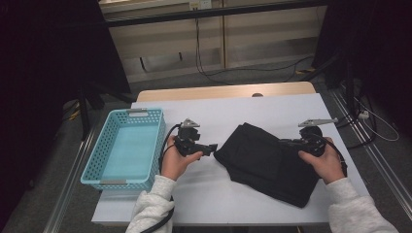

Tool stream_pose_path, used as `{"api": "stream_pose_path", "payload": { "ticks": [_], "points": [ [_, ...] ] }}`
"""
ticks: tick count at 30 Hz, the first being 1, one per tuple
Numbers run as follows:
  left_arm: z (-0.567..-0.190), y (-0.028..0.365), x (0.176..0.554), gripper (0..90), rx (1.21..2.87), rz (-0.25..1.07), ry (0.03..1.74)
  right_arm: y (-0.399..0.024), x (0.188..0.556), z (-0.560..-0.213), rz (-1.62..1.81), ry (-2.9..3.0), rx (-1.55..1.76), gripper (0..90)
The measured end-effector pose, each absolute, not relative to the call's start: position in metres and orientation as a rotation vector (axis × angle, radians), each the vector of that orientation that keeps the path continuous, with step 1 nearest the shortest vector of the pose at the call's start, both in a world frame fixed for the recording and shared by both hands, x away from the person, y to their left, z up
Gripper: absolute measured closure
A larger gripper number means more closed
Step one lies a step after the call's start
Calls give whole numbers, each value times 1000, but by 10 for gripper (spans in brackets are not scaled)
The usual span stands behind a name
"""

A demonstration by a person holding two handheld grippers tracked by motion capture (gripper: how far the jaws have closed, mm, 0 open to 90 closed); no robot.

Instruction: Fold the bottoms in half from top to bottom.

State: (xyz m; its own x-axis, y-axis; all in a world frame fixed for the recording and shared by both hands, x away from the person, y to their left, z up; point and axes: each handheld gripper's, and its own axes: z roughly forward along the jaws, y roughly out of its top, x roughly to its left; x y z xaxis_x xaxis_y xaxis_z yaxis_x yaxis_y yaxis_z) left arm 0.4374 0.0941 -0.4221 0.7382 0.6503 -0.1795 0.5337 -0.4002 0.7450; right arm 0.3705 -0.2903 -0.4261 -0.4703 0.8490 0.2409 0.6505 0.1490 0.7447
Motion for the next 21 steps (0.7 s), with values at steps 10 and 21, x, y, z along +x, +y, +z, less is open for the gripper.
{"api": "stream_pose_path", "payload": {
  "ticks": [10,21],
  "points": [
    [-421,92,437,123,2085,170,889,-291,366,-423,1225,2193,1465,836],
    [-420,91,438,116,2100,166,870,-300,358,-418,1259,2191,1477,837]
  ]
}}
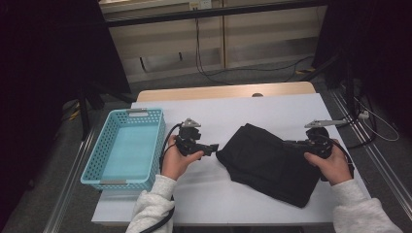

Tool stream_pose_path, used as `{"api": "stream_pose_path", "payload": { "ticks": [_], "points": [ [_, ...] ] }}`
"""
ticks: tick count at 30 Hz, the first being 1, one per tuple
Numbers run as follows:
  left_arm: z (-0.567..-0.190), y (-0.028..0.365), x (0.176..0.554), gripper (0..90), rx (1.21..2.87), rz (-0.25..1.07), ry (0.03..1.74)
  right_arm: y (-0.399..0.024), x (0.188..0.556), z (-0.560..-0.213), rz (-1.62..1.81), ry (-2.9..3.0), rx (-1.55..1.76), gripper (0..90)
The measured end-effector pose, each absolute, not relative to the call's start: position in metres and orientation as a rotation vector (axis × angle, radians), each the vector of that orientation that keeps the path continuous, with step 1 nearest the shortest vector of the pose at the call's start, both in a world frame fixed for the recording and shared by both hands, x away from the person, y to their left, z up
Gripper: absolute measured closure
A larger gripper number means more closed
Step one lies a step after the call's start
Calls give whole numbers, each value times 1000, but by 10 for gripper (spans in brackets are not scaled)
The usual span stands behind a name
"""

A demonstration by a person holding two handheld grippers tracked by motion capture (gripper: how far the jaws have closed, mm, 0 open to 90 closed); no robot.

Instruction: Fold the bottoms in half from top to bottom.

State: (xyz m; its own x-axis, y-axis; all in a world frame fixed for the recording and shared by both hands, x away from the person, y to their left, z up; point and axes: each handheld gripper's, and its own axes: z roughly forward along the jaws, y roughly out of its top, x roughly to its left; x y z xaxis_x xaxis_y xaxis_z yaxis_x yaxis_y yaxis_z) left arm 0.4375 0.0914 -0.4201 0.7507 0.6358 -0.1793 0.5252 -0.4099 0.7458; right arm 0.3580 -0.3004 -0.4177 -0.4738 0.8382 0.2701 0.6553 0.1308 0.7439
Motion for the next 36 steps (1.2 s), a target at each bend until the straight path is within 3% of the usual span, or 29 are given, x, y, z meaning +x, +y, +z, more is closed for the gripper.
{"api": "stream_pose_path", "payload": {
  "ticks": [30,34,36],
  "points": [
    [-426,88,438,109,2115,157,874,-301,360,-439,1122,2228,1476,820],
    [-425,89,438,108,2114,159,872,-298,360,-439,1090,2216,1453,741],
    [-425,89,438,108,2113,163,872,-297,358,-438,1086,2198,1442,645]
  ]
}}
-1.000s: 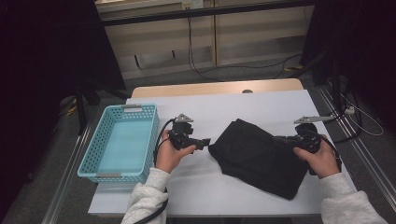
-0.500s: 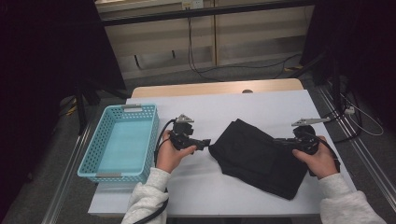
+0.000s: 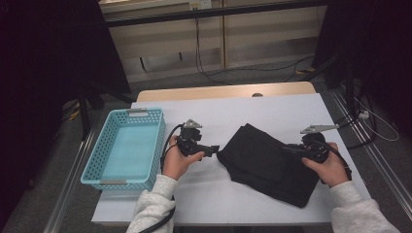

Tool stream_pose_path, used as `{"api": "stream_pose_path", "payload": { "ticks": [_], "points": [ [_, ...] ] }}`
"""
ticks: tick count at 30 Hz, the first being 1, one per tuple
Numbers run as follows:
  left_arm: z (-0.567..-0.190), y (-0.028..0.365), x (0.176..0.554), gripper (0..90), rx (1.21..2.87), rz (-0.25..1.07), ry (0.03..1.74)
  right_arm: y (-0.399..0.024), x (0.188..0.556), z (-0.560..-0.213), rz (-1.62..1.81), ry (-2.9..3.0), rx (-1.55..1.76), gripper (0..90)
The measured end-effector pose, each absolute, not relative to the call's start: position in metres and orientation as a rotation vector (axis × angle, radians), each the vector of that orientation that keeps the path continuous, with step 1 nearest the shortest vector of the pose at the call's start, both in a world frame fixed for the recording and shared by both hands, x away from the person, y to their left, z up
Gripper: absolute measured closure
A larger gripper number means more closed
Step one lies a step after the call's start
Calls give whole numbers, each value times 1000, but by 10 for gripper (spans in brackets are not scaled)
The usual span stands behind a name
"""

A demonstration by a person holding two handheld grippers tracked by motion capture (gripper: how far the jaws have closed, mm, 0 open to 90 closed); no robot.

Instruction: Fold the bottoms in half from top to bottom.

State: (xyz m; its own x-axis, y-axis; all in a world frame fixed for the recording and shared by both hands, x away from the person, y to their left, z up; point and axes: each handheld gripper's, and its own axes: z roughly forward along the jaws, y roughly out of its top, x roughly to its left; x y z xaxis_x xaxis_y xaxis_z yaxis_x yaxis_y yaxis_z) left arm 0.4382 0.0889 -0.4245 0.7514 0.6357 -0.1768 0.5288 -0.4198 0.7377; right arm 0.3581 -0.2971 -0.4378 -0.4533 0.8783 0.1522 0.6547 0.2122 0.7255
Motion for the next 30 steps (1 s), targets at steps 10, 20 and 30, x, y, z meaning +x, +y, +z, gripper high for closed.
{"api": "stream_pose_path", "payload": {
  "ticks": [10,20,30],
  "points": [
    [-423,90,436,106,2111,166,873,-283,337,-432,1112,2213,1341,535],
    [-428,89,435,106,2119,160,886,-268,316,-439,1113,2294,1251,580],
    [-428,90,435,107,2116,163,899,-248,301,-448,1138,2397,1185,609]
  ]
}}
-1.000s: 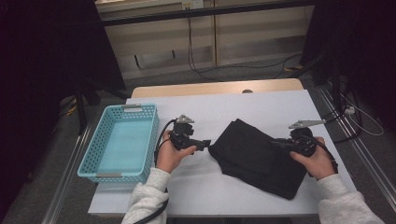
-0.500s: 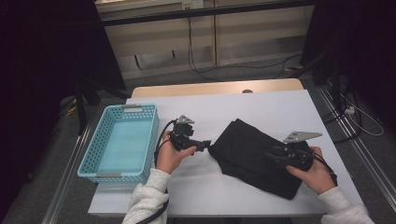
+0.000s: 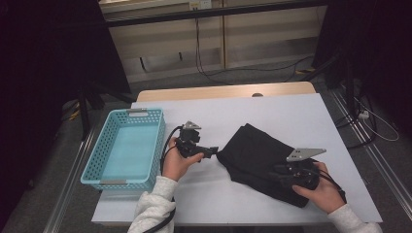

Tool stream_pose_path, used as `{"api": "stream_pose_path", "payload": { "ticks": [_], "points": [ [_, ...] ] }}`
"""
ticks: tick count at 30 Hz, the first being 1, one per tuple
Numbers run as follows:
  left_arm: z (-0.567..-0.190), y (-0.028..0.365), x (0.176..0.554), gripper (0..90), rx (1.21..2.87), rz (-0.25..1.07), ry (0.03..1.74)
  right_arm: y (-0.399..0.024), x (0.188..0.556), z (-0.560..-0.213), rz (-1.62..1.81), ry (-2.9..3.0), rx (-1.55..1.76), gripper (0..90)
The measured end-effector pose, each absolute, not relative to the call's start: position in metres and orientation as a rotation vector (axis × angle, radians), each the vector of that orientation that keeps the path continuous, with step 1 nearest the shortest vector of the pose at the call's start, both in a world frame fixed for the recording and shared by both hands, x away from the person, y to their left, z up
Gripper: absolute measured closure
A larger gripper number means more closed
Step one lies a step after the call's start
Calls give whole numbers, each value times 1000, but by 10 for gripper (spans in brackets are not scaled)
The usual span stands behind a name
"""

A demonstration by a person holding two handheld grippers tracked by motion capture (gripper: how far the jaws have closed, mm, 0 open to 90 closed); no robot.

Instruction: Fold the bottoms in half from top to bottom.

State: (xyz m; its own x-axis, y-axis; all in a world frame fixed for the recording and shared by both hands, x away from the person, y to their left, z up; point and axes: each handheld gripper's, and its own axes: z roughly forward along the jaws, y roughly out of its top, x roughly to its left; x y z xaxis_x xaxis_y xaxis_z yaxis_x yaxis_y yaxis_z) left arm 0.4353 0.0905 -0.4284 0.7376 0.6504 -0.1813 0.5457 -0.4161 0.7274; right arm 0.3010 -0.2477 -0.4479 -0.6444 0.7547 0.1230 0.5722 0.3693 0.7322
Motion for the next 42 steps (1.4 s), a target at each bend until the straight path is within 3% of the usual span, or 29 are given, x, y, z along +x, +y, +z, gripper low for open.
{"api": "stream_pose_path", "payload": {
  "ticks": [3,11,14,15,17,19,42],
  "points": [
    [-428,89,435,107,2124,157,888,-246,300,-452,1131,2425,1181,539],
    [-427,86,436,107,2125,157,879,-243,295,-458,1107,2446,1095,514],
    [-427,86,436,108,2128,156,878,-243,295,-458,1082,2431,1098,593],
    [-428,86,436,108,2130,158,877,-244,296,-458,1068,2420,1103,675],
    [-428,87,436,108,2128,157,881,-246,297,-458,1075,2417,1113,712],
    [-427,88,436,109,2126,163,880,-249,300,-455,1092,2401,1133,862],
    [-425,91,437,108,2116,165,882,-267,292,-431,1155,2343,1119,889]
  ]
}}
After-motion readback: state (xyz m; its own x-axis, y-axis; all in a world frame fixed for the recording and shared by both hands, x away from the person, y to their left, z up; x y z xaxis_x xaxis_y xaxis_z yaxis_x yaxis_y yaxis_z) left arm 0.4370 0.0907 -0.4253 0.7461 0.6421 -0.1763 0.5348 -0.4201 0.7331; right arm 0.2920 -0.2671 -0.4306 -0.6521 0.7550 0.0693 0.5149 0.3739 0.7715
